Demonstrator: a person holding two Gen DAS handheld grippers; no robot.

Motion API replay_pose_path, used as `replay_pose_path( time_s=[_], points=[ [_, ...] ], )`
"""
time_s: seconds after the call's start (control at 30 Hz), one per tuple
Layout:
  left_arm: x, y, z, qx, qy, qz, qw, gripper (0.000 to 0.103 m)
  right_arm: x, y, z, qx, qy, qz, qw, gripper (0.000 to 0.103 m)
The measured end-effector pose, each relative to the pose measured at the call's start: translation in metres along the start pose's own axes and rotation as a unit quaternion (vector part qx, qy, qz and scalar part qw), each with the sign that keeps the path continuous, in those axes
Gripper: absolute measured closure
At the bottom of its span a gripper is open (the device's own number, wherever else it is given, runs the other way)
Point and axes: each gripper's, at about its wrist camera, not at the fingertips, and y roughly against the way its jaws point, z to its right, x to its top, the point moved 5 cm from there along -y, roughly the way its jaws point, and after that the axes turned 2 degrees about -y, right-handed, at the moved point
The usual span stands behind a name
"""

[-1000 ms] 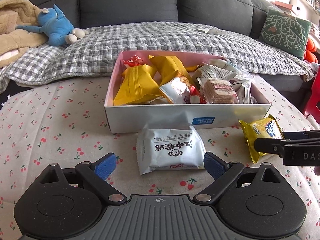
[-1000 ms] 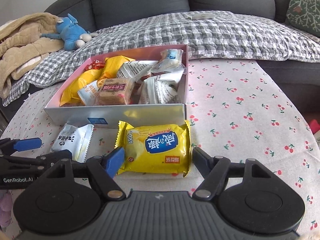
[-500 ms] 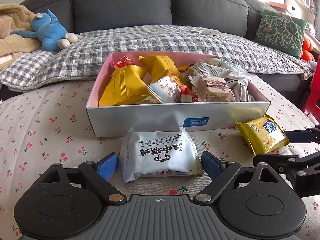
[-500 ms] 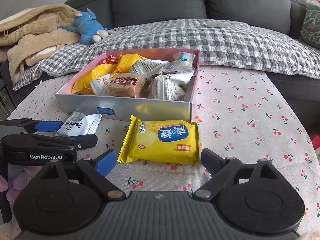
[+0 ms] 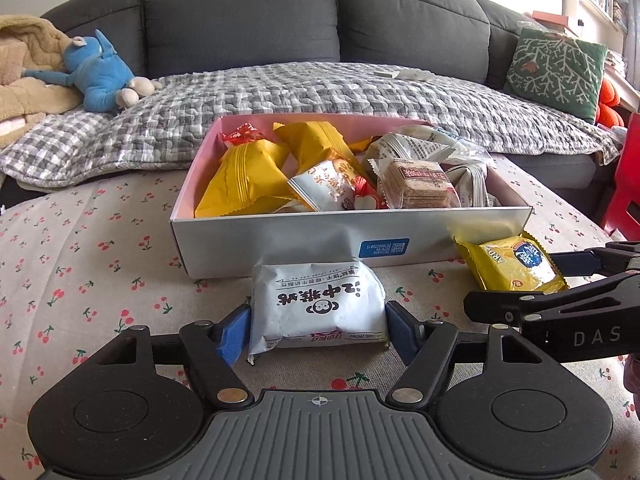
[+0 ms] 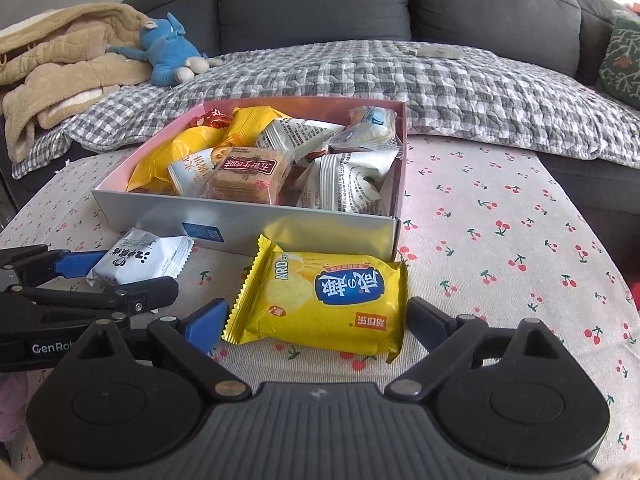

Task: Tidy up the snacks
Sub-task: 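Grasp the white printed packet with the left tool while the right tool grasps the yellow wafer packet, then lower the white packet and yellow wafer into the pink box and open both tools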

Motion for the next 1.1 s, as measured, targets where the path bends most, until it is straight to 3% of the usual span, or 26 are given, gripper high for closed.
replay_pose_path(
  time_s=[0.23,0.27,0.3,0.7,1.1],
  points=[
    [0.0,0.002,0.0,0.001,-0.002,0.002,1.0,0.038,0.0,0.001,-0.001,-0.003,0.0,0.01,1.0,0.021],
    [0.001,0.002,0.0,0.001,-0.002,0.001,1.0,0.039,0.0,0.003,-0.001,-0.004,-0.001,0.012,1.0,0.03],
    [0.001,0.002,-0.001,0.001,-0.001,0.001,1.0,0.039,0.001,0.003,0.0,-0.008,-0.001,0.013,1.0,0.032],
    [0.001,0.015,-0.002,-0.005,0.004,0.006,1.0,0.04,0.001,0.016,0.002,0.0,-0.007,0.02,1.0,0.034],
    [0.024,0.044,0.014,-0.016,-0.023,0.05,0.9984,0.04,0.019,0.038,0.004,0.011,-0.032,0.053,0.998,0.034]
  ],
)
